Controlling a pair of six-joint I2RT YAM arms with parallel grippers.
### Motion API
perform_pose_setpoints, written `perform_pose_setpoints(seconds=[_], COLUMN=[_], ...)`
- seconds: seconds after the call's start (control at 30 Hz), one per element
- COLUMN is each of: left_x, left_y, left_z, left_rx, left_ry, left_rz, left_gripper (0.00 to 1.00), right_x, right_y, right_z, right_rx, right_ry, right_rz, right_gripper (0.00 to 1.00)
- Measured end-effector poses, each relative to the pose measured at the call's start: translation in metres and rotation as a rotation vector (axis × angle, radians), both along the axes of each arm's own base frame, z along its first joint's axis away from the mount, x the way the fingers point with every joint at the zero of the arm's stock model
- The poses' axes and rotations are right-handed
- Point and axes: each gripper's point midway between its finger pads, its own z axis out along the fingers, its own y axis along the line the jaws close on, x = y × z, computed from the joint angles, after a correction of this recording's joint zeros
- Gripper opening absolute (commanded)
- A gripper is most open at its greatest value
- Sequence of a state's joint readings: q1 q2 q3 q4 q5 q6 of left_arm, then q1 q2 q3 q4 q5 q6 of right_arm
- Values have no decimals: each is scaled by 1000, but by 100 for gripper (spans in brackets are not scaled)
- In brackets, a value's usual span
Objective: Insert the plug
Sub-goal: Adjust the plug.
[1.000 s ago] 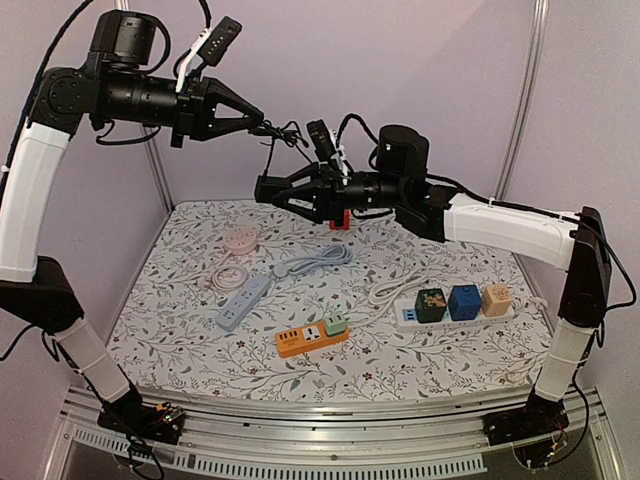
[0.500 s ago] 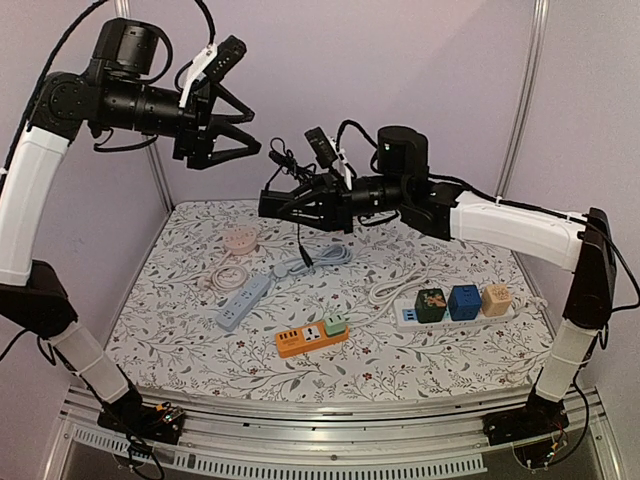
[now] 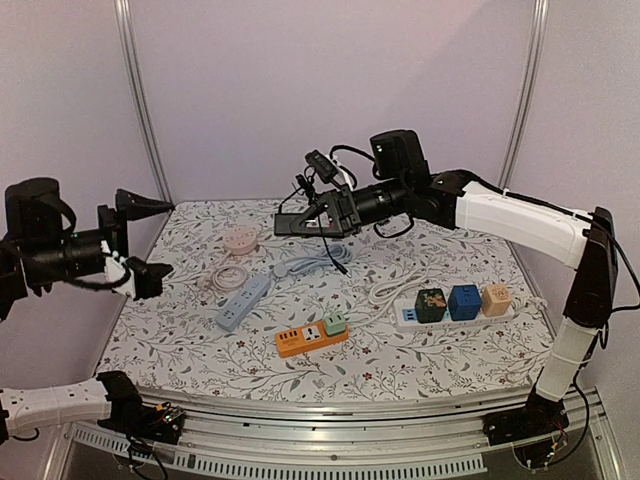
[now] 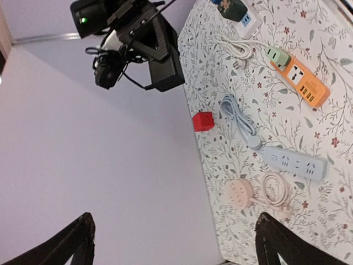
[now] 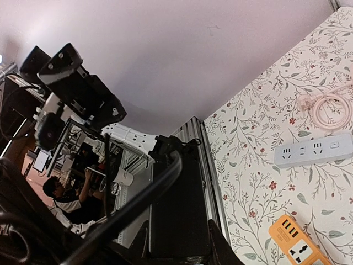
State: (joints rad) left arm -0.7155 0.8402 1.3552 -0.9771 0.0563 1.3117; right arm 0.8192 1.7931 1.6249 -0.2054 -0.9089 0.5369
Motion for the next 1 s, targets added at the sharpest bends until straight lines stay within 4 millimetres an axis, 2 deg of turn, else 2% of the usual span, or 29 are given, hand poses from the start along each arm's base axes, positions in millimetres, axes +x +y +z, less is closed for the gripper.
perform_pose_setpoints(seconds=[0.07, 0.1, 0.2, 0.27, 0.33, 0.5, 0.63, 0.87, 0.93, 1.0], left_x=[-16, -21, -16, -11, -8, -9, -6, 0, 2, 3], left_y=[-1, -9, -39, -58, -69, -86, -93, -97, -99, -99], left_z=[-18, -30, -58, -64, -66, -55, -52, -55, -56, -55], left_rx=[49, 69, 125, 140, 136, 97, 87, 97, 100, 99], left_ry=[-244, -337, -436, -490, -539, -659, -699, -714, -714, -723], left_rz=[-149, -231, -391, -463, -504, -564, -568, -561, -558, -555], left_gripper=[100, 99, 100, 99, 93, 82, 61, 44, 29, 4], right_x=[-6, -10, -27, -38, -45, -55, -57, -59, -61, -64], right_y=[5, 8, 18, 23, 26, 36, 42, 50, 52, 52], right_z=[2, 3, 6, 6, 5, 1, 0, 2, 1, -1], right_rx=[-7, -9, -11, -17, -24, -37, -40, -33, -34, -39], right_ry=[43, 66, 111, 138, 159, 193, 204, 208, 212, 220], right_rz=[12, 24, 69, 95, 115, 150, 166, 190, 200, 210], right_gripper=[0, 0, 0, 0, 0, 0, 0, 0, 0, 0])
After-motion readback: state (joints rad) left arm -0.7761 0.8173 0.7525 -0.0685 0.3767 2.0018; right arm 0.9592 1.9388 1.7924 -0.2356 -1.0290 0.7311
